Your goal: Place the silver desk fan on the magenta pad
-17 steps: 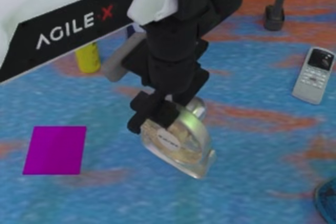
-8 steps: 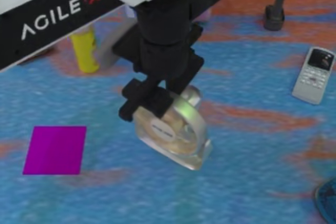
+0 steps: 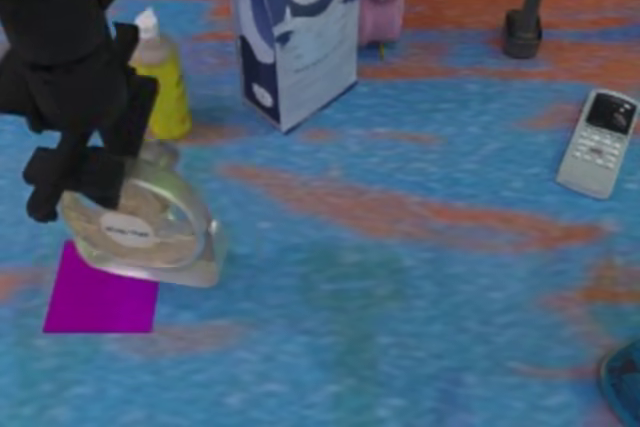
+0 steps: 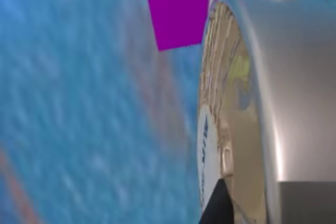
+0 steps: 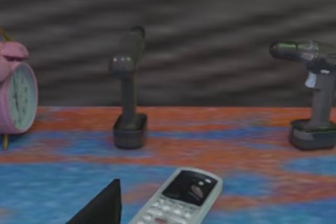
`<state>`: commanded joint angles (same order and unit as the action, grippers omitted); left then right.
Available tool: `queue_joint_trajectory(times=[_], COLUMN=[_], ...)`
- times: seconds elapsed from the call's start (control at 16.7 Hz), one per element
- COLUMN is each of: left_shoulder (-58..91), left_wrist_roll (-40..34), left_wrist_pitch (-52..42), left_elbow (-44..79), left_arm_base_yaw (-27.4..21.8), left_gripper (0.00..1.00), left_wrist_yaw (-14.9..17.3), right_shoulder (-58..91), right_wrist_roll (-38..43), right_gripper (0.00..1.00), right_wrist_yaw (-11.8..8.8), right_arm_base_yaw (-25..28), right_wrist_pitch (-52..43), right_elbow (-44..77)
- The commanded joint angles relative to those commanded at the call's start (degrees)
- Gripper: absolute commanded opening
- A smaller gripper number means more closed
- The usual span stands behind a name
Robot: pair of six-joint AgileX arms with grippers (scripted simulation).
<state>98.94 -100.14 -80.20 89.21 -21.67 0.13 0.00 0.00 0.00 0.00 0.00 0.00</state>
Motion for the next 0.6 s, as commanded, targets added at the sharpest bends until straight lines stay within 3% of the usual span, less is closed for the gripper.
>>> queue_joint_trajectory(times=[0.24, 0.6], left_shoulder=[-6.95, -7.78], left_wrist_roll=[-0.19, -0.06], left_wrist_pitch=[2.2, 2.54], left_elbow=[-9.2, -10.51], left_arm_base_yaw=[9.77, 10.74], left_gripper=[0.0, 0.0], left_wrist_yaw=[-0.04, -0.02], right_shoulder=[0.0, 0.0], right_wrist_roll=[0.0, 0.0], right_gripper=[1.0, 1.0], right_wrist_yaw=[0.0, 0.0], right_arm_base_yaw=[0.0, 0.0], right_wrist_pitch=[0.0, 0.0], right_elbow=[0.0, 0.0])
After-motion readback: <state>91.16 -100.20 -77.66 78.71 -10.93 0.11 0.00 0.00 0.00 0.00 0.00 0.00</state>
